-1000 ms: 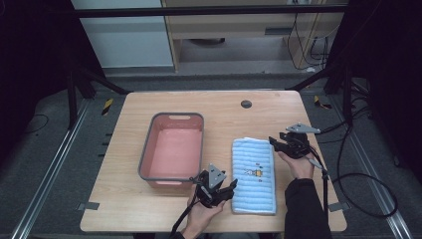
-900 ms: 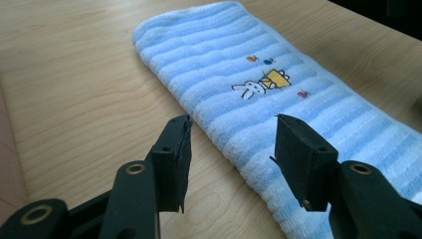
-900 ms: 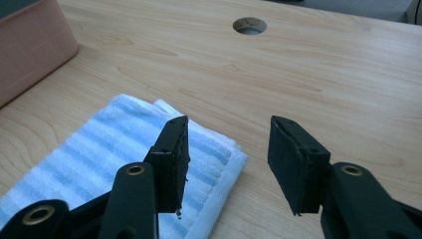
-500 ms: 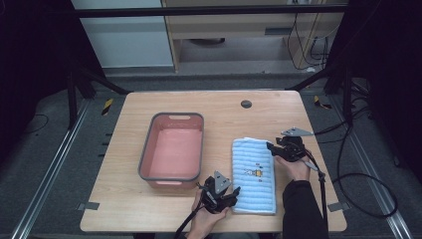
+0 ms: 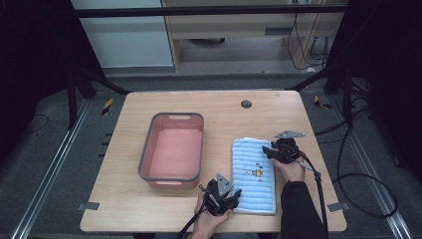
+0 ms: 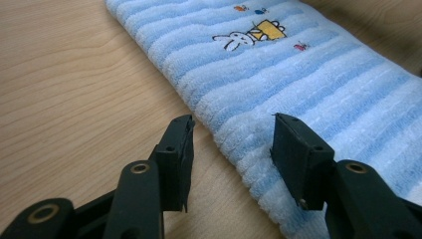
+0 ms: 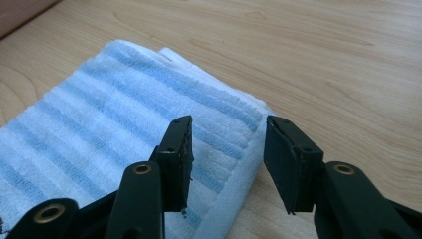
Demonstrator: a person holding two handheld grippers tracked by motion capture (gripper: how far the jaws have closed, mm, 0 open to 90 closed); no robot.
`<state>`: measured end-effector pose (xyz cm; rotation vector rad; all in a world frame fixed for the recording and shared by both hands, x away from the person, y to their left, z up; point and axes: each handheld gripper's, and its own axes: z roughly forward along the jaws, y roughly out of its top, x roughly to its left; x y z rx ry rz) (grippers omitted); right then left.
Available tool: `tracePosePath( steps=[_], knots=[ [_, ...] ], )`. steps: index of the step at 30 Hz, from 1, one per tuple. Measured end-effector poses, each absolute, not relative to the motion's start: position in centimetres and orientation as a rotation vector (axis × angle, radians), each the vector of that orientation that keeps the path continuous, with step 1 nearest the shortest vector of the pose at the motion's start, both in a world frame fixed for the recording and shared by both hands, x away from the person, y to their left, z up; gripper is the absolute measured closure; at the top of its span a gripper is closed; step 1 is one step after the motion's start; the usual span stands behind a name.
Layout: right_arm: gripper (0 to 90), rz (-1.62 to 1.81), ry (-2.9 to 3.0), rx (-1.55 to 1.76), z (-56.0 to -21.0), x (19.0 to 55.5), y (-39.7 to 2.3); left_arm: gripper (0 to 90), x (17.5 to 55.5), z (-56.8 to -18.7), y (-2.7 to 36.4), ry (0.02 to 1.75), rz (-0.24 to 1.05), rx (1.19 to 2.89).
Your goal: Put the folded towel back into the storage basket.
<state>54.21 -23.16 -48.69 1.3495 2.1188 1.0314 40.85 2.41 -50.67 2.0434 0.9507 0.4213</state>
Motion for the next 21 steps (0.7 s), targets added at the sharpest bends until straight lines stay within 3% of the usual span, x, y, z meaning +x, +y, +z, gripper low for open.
tracePosePath(
  steps=[13, 21],
  knots=[
    [56.9, 0.994, 2.153, 1.385, -49.8, 54.6, -22.8, 57.4, 40.8, -50.8, 1.9, 0.999, 0.389, 2.05],
    [62.5, 1.012, 2.158, 1.434, -50.0, 54.7, -22.9, 69.2, 40.4, -50.8, 1.5, 0.999, 0.39, 2.049]
  ],
)
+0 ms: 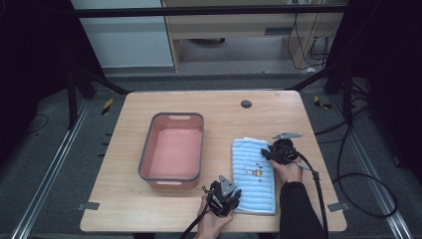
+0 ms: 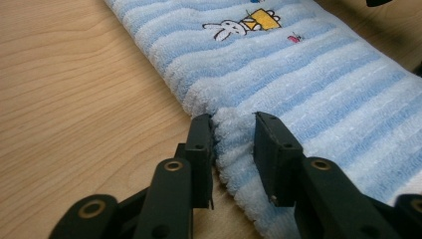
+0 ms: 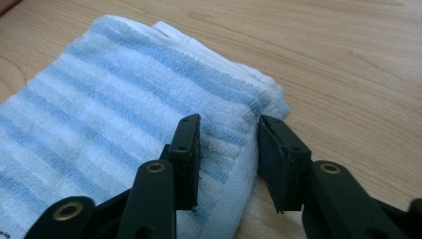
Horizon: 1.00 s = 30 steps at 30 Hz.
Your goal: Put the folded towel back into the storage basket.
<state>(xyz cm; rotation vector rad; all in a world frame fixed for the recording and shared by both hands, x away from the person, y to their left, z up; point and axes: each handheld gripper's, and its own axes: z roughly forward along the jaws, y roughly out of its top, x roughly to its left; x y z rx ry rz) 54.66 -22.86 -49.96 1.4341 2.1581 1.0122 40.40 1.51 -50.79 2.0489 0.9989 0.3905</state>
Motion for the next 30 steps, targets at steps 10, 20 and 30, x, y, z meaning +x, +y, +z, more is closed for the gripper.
tracePosePath(
  steps=[10, 20, 30],
  knots=[
    [77.2, 1.041, 2.167, 1.45, -49.9, 54.5, -22.5, 82.4, 40.2, -50.8, 1.3, 1.006, 0.392, 2.03],
    [78.6, 1.098, 2.147, 1.408, -48.9, 54.0, -22.5, 85.4, 40.2, -50.4, 2.2, 1.018, 0.344, 1.964],
    [78.6, 1.16, 2.086, 1.353, -46.3, 52.7, -22.6, 85.3, 39.8, -48.9, 2.6, 0.974, 0.351, 1.939]
  ],
)
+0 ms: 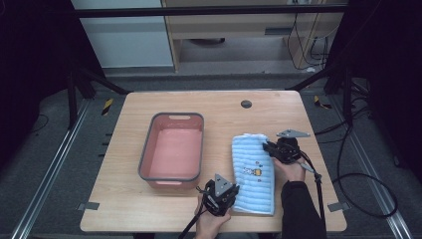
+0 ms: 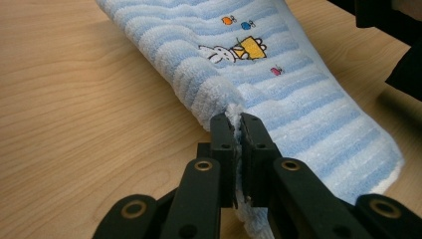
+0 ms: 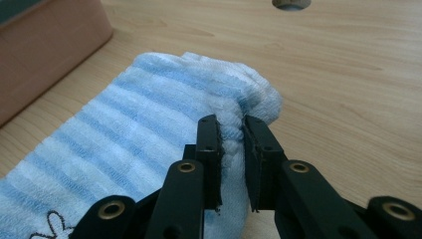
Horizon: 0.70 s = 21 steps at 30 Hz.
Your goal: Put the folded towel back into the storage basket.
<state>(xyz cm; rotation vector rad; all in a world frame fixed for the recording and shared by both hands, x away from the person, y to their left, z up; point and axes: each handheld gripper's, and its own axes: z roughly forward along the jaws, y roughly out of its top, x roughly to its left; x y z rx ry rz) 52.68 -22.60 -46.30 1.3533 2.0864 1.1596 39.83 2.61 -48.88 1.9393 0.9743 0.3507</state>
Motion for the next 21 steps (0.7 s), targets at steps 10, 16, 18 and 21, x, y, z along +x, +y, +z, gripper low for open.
tracePosePath(
  steps=[10, 16, 18, 21],
  knots=[
    [78.6, 1.24, 2.028, 1.333, -44.0, 51.7, -23.2, 85.3, 39.4, -46.9, 3.0, 0.927, 0.349, 1.917],
    [78.6, 1.27, 1.997, 1.29, -42.7, 51.2, -23.1, 85.4, 39.4, -45.9, 3.3, 0.916, 0.365, 1.903],
    [78.6, 1.286, 1.981, 1.271, -42.0, 50.9, -23.1, 85.3, 39.5, -45.4, 3.5, 0.909, 0.37, 1.891],
    [78.6, 1.301, 1.968, 1.271, -41.4, 50.8, -23.2, 85.3, 39.5, -44.7, 3.6, 0.902, 0.378, 1.885]
  ],
)
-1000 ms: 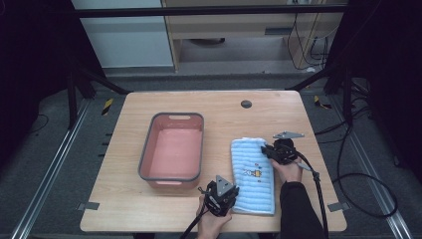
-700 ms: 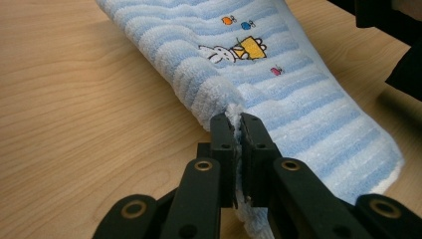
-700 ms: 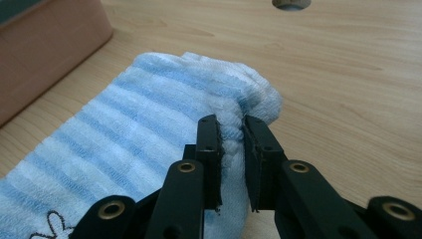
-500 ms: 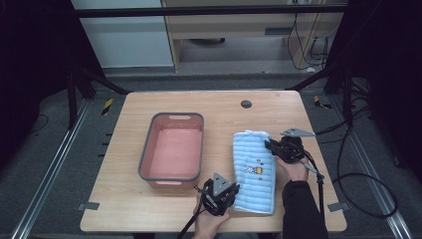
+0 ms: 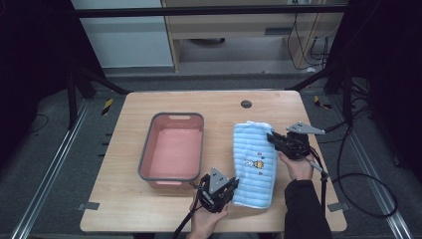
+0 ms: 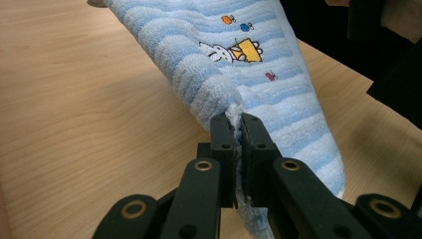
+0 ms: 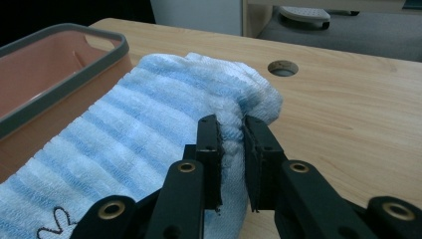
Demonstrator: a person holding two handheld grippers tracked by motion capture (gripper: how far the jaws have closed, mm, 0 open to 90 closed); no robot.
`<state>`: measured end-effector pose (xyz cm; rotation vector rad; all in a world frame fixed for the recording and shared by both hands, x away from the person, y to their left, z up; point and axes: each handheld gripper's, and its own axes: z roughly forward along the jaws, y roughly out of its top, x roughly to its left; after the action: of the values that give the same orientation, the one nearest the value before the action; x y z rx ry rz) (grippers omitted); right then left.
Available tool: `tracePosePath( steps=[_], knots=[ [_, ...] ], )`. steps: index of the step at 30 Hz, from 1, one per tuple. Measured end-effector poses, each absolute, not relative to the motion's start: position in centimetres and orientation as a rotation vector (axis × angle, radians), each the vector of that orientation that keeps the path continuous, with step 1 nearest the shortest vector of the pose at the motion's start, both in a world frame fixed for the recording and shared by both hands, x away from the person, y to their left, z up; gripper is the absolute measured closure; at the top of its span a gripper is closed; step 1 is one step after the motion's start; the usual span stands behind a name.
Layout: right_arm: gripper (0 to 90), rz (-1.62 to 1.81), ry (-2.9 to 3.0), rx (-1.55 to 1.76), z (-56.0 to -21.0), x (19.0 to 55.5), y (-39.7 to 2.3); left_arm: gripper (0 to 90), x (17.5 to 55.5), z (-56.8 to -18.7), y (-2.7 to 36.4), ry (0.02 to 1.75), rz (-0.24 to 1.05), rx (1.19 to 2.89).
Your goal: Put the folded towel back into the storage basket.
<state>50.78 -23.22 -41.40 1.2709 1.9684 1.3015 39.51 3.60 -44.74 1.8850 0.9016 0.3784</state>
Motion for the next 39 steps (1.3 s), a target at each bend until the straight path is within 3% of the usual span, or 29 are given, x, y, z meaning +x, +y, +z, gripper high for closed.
tracePosePath(
  steps=[39],
  knots=[
    [78.8, 1.405, 1.828, 1.142, -33.6, 51.0, -18.7, 85.3, 40.2, -37.4, 8.2, 0.847, 0.525, 1.785]
  ],
)
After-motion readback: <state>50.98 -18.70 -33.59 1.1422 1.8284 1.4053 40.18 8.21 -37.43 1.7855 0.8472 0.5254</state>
